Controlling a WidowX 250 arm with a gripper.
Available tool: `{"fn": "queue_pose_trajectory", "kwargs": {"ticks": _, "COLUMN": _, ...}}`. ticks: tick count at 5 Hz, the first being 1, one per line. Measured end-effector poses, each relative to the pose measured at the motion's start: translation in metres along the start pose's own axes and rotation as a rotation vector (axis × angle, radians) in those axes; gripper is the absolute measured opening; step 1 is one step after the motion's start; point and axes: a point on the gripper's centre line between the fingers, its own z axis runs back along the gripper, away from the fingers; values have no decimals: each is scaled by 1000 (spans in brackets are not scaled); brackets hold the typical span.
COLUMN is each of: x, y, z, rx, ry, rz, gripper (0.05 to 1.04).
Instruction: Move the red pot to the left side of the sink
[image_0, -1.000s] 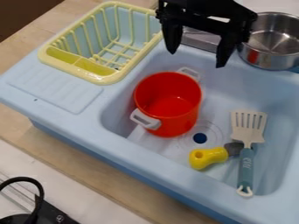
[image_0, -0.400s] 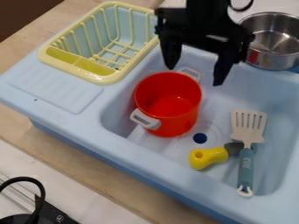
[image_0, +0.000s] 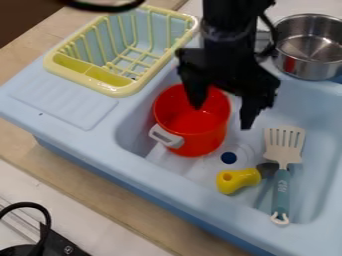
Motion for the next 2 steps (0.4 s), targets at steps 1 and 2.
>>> {"fn": "queue_pose_trajectory", "kwargs": {"ticks": 1, "x": 2, "y": 0, "z": -12, "rx": -10, "ry": -3, "rz": -13, "gripper": 1003}}
{"fn": "queue_pose_trajectory", "kwargs": {"ticks": 2, "x": 2, "y": 1, "z": -24, "rx": -25, "ry": 22, "rz": 0, "gripper": 1003}}
